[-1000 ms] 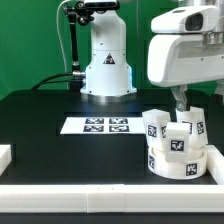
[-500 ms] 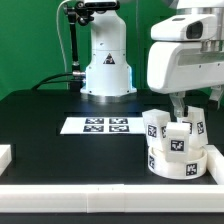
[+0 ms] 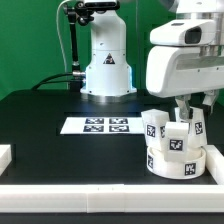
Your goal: Assemble stool
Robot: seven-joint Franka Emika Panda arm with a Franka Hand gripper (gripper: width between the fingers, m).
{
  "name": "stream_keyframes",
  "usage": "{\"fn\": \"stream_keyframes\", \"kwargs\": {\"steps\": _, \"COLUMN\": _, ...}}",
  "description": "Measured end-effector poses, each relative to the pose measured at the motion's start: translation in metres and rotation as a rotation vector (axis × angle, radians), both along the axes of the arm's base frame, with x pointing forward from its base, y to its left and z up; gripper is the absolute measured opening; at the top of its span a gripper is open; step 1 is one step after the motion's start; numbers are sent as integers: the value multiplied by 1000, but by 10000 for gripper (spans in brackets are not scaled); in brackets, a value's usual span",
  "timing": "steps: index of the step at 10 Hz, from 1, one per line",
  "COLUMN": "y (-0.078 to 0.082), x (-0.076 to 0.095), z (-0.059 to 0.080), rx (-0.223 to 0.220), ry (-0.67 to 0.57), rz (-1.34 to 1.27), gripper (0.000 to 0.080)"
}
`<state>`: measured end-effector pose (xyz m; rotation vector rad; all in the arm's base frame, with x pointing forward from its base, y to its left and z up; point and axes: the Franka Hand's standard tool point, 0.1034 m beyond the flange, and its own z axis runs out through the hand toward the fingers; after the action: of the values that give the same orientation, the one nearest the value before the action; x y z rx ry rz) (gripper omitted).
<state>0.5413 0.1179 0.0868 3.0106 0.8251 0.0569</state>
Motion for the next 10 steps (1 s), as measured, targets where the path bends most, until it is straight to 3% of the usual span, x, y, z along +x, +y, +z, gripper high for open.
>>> {"fn": "stream_keyframes", "kwargs": {"steps": 3, "y": 0, "x": 0, "z": 0, "rx": 4, "ry": -1, "rz": -86, "gripper": 339}}
{"fn": "stream_keyframes", "kwargs": {"steps": 7, "y": 0, "x": -1, "z": -1, "rx": 19, "ry": -2, "rz": -397, "gripper": 340}}
{"fn": "stream_keyframes", "kwargs": {"steps": 10, "y": -1, "x": 0, "z": -2, "rx": 47, "ry": -10, "rz": -819, "gripper": 340}}
